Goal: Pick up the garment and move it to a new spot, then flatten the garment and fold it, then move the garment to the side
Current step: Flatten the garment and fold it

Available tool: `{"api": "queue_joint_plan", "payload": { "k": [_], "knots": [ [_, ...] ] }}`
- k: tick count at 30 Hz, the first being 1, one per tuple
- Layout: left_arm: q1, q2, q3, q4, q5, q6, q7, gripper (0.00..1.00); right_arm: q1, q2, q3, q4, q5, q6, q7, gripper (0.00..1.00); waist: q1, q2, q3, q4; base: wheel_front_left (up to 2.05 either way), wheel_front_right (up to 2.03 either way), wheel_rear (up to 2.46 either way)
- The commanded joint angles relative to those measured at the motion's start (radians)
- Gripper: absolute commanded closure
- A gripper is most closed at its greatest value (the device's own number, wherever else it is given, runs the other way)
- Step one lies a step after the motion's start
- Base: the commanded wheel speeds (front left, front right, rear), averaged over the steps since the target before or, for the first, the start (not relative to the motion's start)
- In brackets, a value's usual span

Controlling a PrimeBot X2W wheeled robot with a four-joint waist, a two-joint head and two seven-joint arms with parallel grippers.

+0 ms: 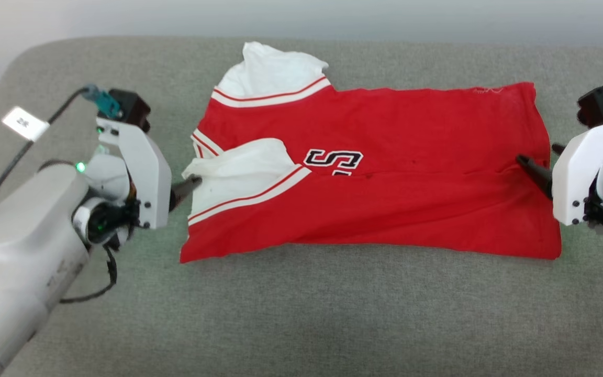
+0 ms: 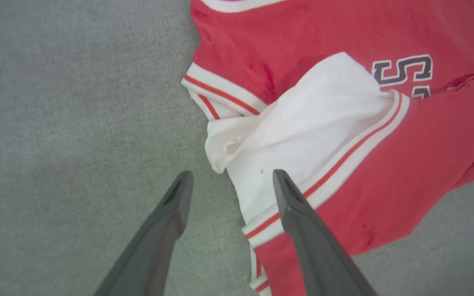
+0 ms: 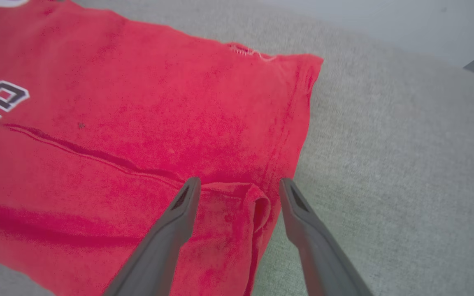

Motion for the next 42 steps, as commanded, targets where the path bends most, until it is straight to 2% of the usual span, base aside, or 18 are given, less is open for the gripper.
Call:
{"api": "queue_joint_plan", "payload": {
  "k": [1,8,14,22,28,29,30,36,42],
  "knots": [
    [0.013,0.004,-0.001,-0.008,-0.009,0.009,0.007,0.0,0.014,-0.003,-0.01,-0.008,-0.008,-0.001,-0.014,0.0,0.0,0.0,-0.02,0.014,0.0,0.0,0.0],
    [0.087,0.038,0.005,-0.091,-0.082,0.1,0.095,0.0,0.07,0.008,-0.12,-0.142,-0.077,-0.001,-0.172,0.0,0.0,0.0,-0.04,-0.003,0.0,0.0,0.0],
    [0.142,0.063,0.009,-0.12,-0.111,0.141,0.108,0.0,0.181,0.068,-0.28,-0.295,-0.174,-0.001,-0.262,0.0,0.0,0.0,-0.042,-0.041,0.0,0.0,0.0],
    [0.195,0.067,0.019,-0.1,-0.165,0.18,0.142,0.0,0.404,0.18,-0.482,-0.555,-0.286,-0.001,-0.209,0.0,0.0,0.0,-0.029,-0.081,0.0,0.0,0.0],
    [0.231,0.046,0.02,-0.059,-0.206,0.191,0.167,0.0,0.564,0.283,-0.581,-0.676,-0.312,-0.001,-0.097,0.0,0.0,0.0,-0.015,-0.094,0.0,0.0,0.0],
    [0.237,0.042,0.018,-0.055,-0.211,0.178,0.178,0.76,0.582,0.291,-0.581,-0.687,-0.31,-0.001,-0.07,0.0,0.0,0.0,-0.012,-0.095,0.0,0.0,0.0],
    [0.24,0.038,0.018,-0.047,-0.214,0.174,0.181,1.0,0.595,0.301,-0.582,-0.692,-0.304,-0.001,-0.042,0.0,0.0,0.0,-0.009,-0.097,0.0,0.0,0.0],
    [0.222,0.011,0.023,-0.018,-0.211,0.15,0.172,1.0,0.599,0.309,-0.574,-0.679,-0.299,-0.001,0.112,0.0,0.0,0.0,0.007,-0.092,0.0,0.0,0.0],
    [0.196,-0.024,0.02,0.009,-0.197,0.13,0.161,1.0,0.516,0.308,-0.567,-0.573,-0.316,-0.001,0.212,0.0,0.0,0.0,0.016,-0.068,0.0,0.0,0.0]
  ]
}}
